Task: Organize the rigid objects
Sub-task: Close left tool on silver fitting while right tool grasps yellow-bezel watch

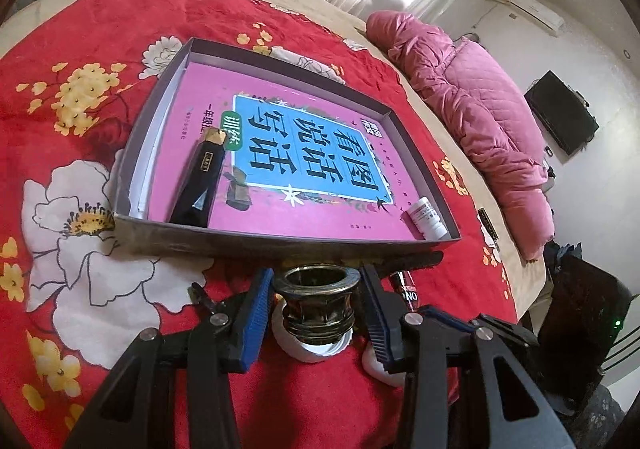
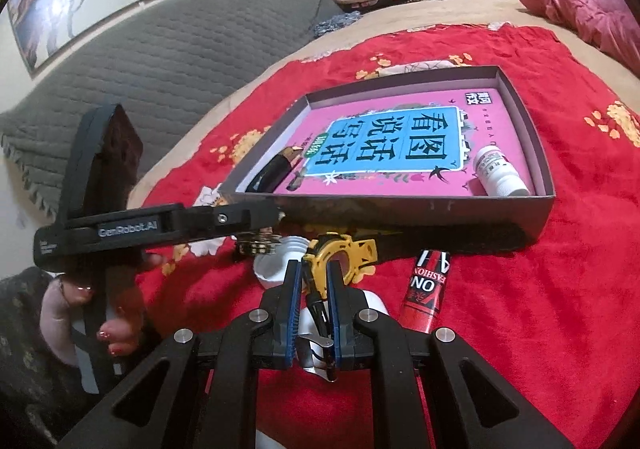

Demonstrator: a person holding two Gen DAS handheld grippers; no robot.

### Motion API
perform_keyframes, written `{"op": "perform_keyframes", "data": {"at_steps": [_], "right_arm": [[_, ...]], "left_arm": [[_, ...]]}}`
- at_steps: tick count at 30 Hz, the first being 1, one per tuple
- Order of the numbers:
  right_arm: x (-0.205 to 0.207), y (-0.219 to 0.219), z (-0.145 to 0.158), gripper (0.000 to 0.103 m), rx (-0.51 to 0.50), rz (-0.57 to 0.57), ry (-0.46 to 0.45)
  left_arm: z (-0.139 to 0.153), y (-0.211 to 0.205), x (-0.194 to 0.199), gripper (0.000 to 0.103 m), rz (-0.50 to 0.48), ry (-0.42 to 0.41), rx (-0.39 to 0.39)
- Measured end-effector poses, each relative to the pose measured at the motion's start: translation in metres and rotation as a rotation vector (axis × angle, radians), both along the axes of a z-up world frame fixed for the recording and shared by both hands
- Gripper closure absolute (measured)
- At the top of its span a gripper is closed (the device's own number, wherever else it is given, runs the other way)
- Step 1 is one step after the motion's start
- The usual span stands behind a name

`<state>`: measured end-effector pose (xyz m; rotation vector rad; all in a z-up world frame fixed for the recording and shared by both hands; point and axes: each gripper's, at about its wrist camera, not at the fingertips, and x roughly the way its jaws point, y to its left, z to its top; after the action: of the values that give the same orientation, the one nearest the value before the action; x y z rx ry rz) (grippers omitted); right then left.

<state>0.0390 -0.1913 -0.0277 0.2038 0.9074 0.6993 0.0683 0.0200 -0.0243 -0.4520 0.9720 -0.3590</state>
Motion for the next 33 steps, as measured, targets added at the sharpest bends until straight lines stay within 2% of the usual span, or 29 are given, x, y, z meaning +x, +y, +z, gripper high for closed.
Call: {"op": "perform_keyframes", "data": {"at_steps": [9, 16, 22, 25, 30, 33], "right_arm": [[-0.003, 0.012, -0.01, 0.089, -0.073, 0.048, 0.018], [0.003, 0.022, -0.012, 0.089, -0.091, 0.07, 0.05], [0.01, 0.051, -0.013, 0.086, -0.244, 0.127, 0.033], [0.011, 0.057, -0.016, 0.087, -0.272, 0.129, 0.029], [0.017, 0.048, -0.021, 0.093, -0.191, 0.094, 0.085], [0.024, 0.034, -0.025, 0.093, -0.052, 0.057, 0.172]], "left_arm": [[0.0, 0.001, -0.001, 0.059, 0.008, 0.007, -0.008], [-0.001, 0.005, -0.001, 0.059, 0.017, 0.008, -0.014], [-0.002, 0.01, -0.001, 0.059, 0.025, 0.014, -0.025], [-0.003, 0.012, -0.001, 0.059, 0.026, 0.019, -0.028], [-0.004, 0.014, -0.001, 0.059, 0.034, 0.02, -0.032], [-0.004, 0.017, -0.001, 0.059, 0.044, 0.02, -0.038]]}}
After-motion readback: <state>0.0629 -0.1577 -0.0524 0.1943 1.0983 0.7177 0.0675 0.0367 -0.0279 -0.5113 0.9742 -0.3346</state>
